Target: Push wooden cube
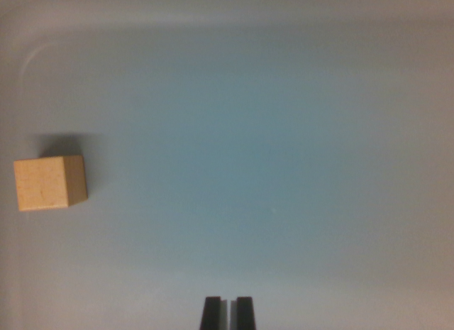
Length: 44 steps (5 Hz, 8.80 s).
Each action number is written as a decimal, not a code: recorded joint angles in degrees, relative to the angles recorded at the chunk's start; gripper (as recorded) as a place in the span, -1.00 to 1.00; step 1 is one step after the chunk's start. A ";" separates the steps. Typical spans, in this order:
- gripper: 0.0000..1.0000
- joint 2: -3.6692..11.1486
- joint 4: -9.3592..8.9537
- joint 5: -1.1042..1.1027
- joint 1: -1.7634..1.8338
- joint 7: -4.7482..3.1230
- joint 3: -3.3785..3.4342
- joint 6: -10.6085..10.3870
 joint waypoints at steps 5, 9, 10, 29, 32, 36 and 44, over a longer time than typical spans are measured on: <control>-1.00 3.12 -4.58 -0.69 2.03 3.07 1.82 -7.35; -1.00 5.40 -7.91 -1.19 3.50 5.31 3.15 -12.70; -1.00 5.40 -7.91 -1.19 3.50 5.31 3.15 -12.70; -1.00 15.10 -22.12 -3.32 9.79 14.86 8.81 -35.51; -1.00 15.62 -22.89 -3.43 10.13 15.37 9.12 -36.75; -1.00 16.25 -23.81 -3.57 10.54 15.99 9.49 -38.23; 1.00 16.37 -23.89 -3.59 10.59 16.07 9.53 -38.41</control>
